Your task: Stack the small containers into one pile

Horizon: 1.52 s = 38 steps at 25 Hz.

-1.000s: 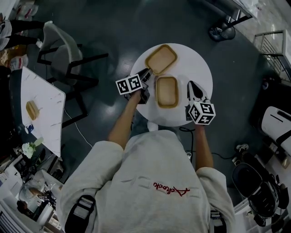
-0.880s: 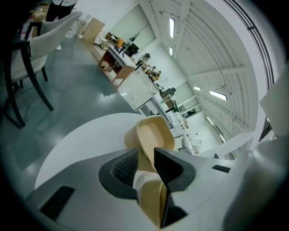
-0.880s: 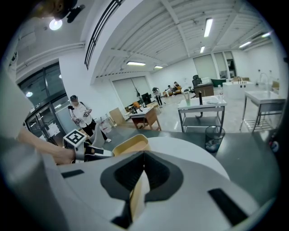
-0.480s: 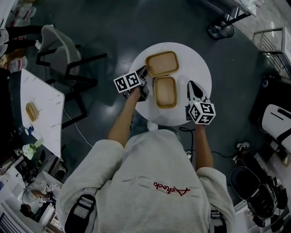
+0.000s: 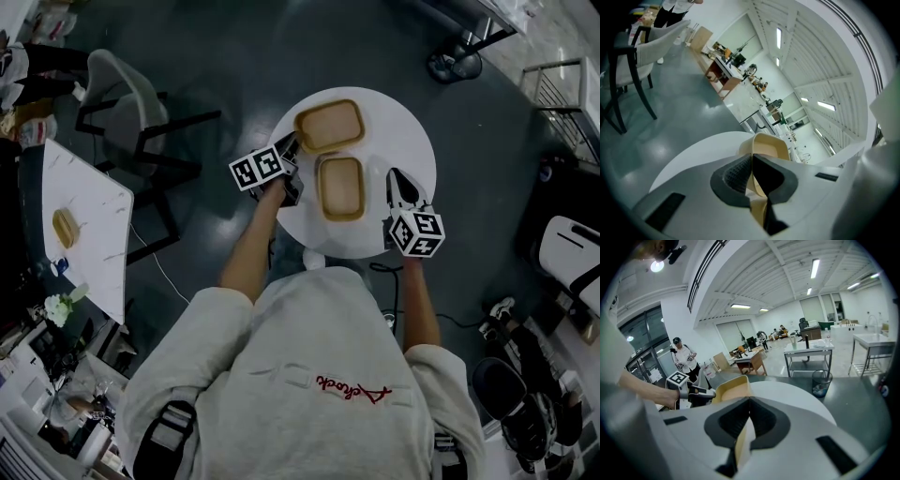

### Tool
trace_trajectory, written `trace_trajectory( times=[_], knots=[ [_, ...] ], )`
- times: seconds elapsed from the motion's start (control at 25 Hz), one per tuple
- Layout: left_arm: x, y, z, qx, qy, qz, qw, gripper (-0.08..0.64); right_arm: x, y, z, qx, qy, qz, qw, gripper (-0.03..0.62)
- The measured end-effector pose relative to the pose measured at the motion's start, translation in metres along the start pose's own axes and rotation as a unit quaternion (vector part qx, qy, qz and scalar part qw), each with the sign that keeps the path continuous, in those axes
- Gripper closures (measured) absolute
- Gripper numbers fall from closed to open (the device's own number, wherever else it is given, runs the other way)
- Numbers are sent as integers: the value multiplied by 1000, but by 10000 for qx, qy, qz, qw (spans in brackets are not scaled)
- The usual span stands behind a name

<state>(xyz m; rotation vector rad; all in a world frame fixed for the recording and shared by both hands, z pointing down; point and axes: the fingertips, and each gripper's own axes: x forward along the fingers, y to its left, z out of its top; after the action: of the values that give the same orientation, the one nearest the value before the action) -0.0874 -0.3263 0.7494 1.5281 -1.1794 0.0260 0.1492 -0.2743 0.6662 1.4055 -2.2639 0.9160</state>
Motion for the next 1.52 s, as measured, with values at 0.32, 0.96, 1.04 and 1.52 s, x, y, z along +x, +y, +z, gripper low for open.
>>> trace_trajectory(
  times=[0.32,0.96,1.04,1.52],
  knots=[
    [-24,-23,17,593,-7,-294,9978,538,-11,10,2,-22,-106,3,9999,571],
    [-45,-104,6,3004,1121,-1005,9419,538,-60,6,7,-49,-373,-256,9990,571],
    [-47,-109,-2,3414,1335,-1042,9245,538,-65,5,4,-35,-385,-284,9988,571],
    [-45,-128,-47,5429,2509,-1151,7932,538,-84,1,-10,34,-376,-398,9985,571]
  ],
)
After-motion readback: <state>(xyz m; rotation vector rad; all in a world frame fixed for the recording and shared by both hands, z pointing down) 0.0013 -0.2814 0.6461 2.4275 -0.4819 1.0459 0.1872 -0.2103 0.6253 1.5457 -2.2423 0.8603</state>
